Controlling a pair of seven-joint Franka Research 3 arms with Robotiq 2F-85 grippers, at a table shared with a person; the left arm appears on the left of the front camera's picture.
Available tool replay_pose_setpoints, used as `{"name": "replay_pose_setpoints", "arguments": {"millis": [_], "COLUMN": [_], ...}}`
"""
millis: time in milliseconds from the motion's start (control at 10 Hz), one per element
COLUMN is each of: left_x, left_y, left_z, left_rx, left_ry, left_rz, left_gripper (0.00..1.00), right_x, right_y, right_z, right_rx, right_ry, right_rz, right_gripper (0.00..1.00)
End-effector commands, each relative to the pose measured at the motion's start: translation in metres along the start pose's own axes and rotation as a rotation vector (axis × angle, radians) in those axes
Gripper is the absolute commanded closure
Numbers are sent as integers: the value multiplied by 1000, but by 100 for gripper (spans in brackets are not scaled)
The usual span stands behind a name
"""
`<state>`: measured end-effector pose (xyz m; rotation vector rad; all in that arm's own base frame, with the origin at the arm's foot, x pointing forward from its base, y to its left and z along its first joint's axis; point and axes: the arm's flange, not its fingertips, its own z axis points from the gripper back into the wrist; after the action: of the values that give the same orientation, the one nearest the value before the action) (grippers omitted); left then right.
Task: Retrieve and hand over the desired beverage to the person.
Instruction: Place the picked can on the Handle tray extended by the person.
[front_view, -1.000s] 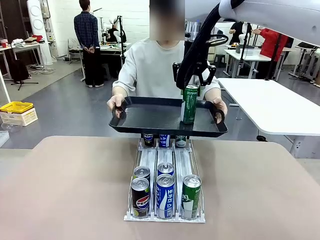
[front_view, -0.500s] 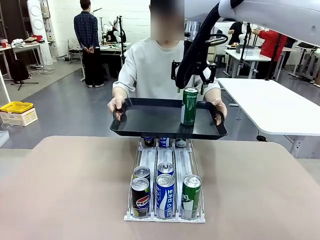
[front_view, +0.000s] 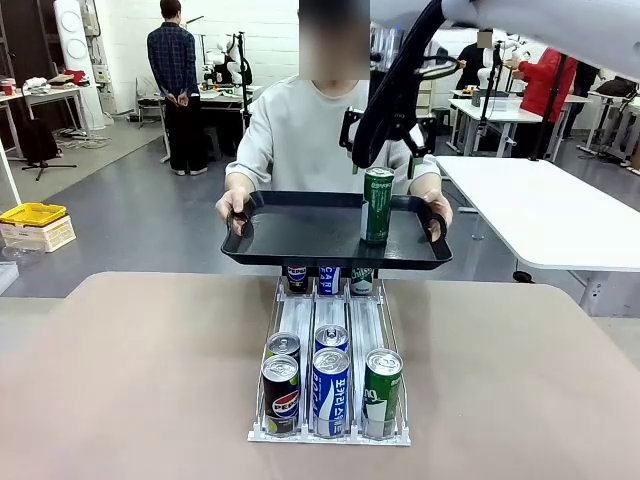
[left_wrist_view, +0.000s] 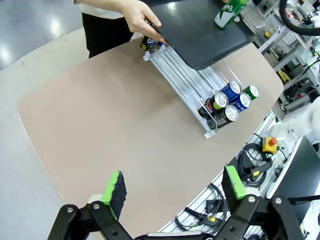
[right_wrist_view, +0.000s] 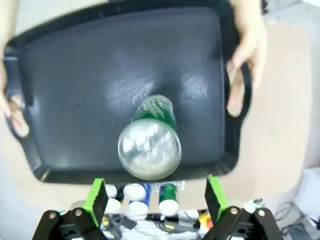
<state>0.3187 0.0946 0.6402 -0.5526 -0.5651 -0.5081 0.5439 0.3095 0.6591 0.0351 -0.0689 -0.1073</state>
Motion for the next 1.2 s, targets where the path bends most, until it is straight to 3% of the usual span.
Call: {"name": "replay_pose_setpoints", "arguments": {"millis": [0, 200, 400, 800, 900, 1100], "left_x": [-1, -1, -1, -1, -1, -1], "left_y": [1, 1, 1, 1, 1, 1], "left_z": [2, 2, 2, 2, 2, 2], "left_rx": [-11, -11, -11, -11, -11, -11], "left_ry": [-1, -1, -1, -1, -1, -1], "left_rz": [-11, -11, -11, -11, -11, -11], "left_gripper": [0, 0, 0, 0, 0, 0], "right_x": [-52, -119, -153, -146, -150, -150], "right_y": [-15, -29, -45, -73, -51, -51], "right_z": [34, 34, 10, -34, -9, -9], "right_rx": [-26, -29, -24, 48, -16, -16], "right_ry": [-29, -19, -5, -24, -9, -9], "right_rz": [8, 65, 106, 51, 66, 66], "right_gripper": [0, 0, 0, 0, 0, 0]}}
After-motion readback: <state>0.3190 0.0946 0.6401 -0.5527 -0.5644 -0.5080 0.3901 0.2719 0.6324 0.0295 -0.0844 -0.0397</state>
